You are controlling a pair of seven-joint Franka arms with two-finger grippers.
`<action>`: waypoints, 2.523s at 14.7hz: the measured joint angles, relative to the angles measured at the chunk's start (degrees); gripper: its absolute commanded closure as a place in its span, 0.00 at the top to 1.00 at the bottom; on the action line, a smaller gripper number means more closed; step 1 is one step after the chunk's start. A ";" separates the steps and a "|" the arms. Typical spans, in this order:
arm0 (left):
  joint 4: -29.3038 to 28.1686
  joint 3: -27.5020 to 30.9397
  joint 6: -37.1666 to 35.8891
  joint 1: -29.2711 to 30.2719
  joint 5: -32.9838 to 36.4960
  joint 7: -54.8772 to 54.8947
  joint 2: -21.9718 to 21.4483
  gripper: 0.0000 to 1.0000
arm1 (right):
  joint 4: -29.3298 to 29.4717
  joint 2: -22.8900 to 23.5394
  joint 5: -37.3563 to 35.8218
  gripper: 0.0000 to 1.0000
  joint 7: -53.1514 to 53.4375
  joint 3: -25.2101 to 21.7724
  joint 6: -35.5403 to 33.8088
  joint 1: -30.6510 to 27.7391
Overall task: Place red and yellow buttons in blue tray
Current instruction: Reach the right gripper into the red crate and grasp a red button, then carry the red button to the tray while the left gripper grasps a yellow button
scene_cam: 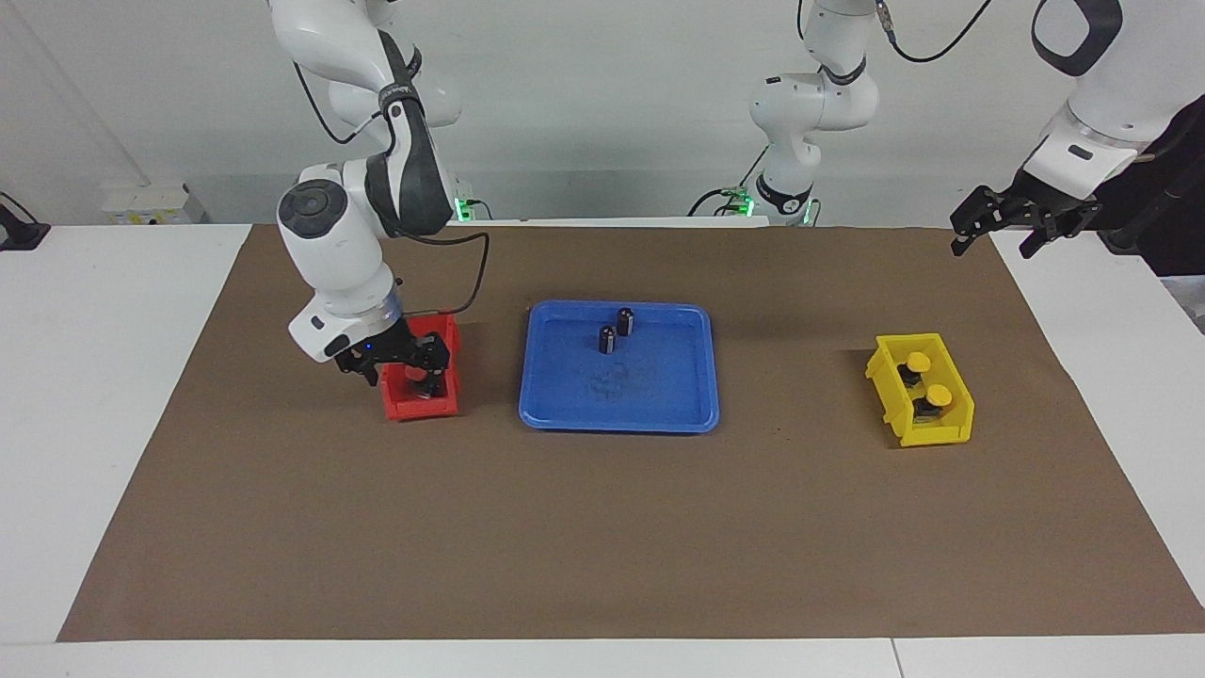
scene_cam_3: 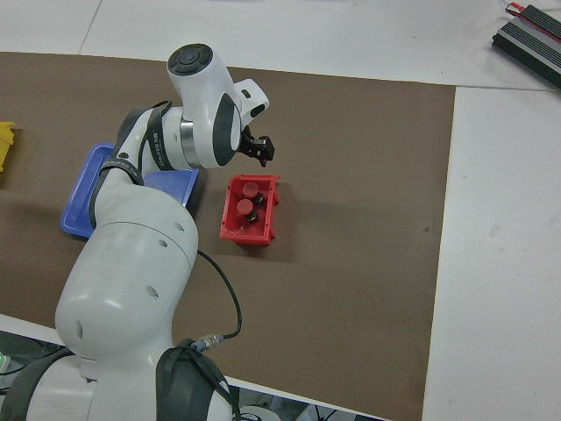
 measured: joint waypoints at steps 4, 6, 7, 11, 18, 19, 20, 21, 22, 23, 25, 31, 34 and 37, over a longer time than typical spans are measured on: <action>0.00 0.00 0.00 0.00 0.00 0.00 0.00 1.00 | -5.23 -2.00 0.01 0.67 0.03 0.00 3.83 -0.01; 0.00 -0.01 -0.04 0.00 0.00 0.00 0.00 1.00 | -7.13 -2.24 0.01 0.67 0.03 0.00 5.78 -0.01; -0.01 -0.01 -0.09 0.00 0.00 0.00 0.00 1.00 | -7.83 -2.20 0.01 0.67 0.03 -0.01 6.46 -0.02; -0.10 0.00 -0.43 0.00 0.00 0.00 0.00 1.00 | -8.99 -2.19 0.01 0.62 0.03 -0.01 6.99 -0.03; -0.13 0.25 -0.47 0.05 0.00 -0.01 -0.01 1.00 | -10.67 -1.67 0.01 0.49 0.03 -0.01 8.58 -0.03; -0.13 0.25 -0.46 0.05 0.00 -0.01 -0.01 1.00 | -10.70 -1.62 0.01 0.42 0.03 -0.01 8.58 -0.03; -0.13 0.25 -0.36 0.05 0.00 -0.01 -0.01 1.00 | -10.74 -1.62 0.01 0.31 0.03 -0.01 8.59 -0.03; -0.14 0.25 0.09 0.05 0.00 -0.01 -0.01 1.00 | -10.76 -1.62 0.01 0.24 -0.01 -0.01 8.59 -0.03; -0.24 0.25 1.38 0.05 0.00 -0.01 -0.01 1.00 | -10.76 -1.62 0.01 0.20 -0.27 -0.01 8.56 -0.03; -0.70 0.25 3.71 0.05 0.00 -0.01 -0.01 1.00 | -10.67 -1.61 0.01 0.20 -0.72 -0.01 8.27 -0.03; -2.95 0.26 9.36 0.05 0.00 -0.01 0.17 0.99 | -9.23 -1.61 -0.01 0.20 -1.18 -0.01 5.57 -0.03; -7.41 0.31 24.81 1.88 -0.04 -0.11 10.83 0.65 | 12.32 1.92 0.12 0.19 1.44 0.31 -14.06 3.67; -8.68 0.31 30.25 2.97 -0.09 -0.12 15.28 0.64 | 20.17 6.24 0.21 0.18 13.00 0.60 -14.34 10.83; -12.70 0.31 34.23 3.05 -0.12 -0.41 15.76 0.65 | 21.99 10.91 -0.02 0.18 25.98 0.78 -10.05 20.26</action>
